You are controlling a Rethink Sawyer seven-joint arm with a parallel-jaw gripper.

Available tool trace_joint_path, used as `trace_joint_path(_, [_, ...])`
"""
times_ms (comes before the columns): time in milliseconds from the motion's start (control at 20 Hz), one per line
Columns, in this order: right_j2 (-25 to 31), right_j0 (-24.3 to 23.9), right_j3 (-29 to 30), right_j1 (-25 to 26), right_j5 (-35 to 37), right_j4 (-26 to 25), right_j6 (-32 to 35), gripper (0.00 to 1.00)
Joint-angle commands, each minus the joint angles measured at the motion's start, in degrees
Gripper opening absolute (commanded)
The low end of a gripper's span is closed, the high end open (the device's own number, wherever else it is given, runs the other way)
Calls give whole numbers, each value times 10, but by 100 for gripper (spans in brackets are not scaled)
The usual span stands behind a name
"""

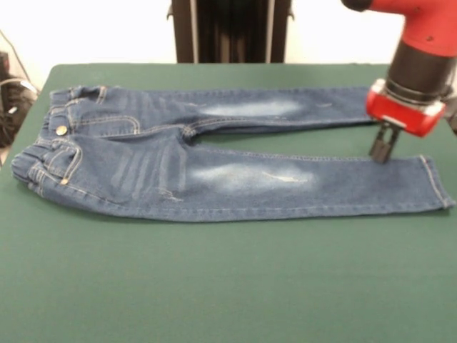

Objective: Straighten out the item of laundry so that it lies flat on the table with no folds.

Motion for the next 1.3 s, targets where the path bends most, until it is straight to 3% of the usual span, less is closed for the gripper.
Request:
trace_joint_path(50, [50,-65,99,-39,-19,-58,-31,0])
trace_joint_path(400, [65,-79,111,-68,-1,-83,-16,0])
trace_joint_path(800, [80,-120,99,-92,28,-129,-56,0])
trace_joint_path(1300, [141,-244,54,-95,49,-211,-154,0])
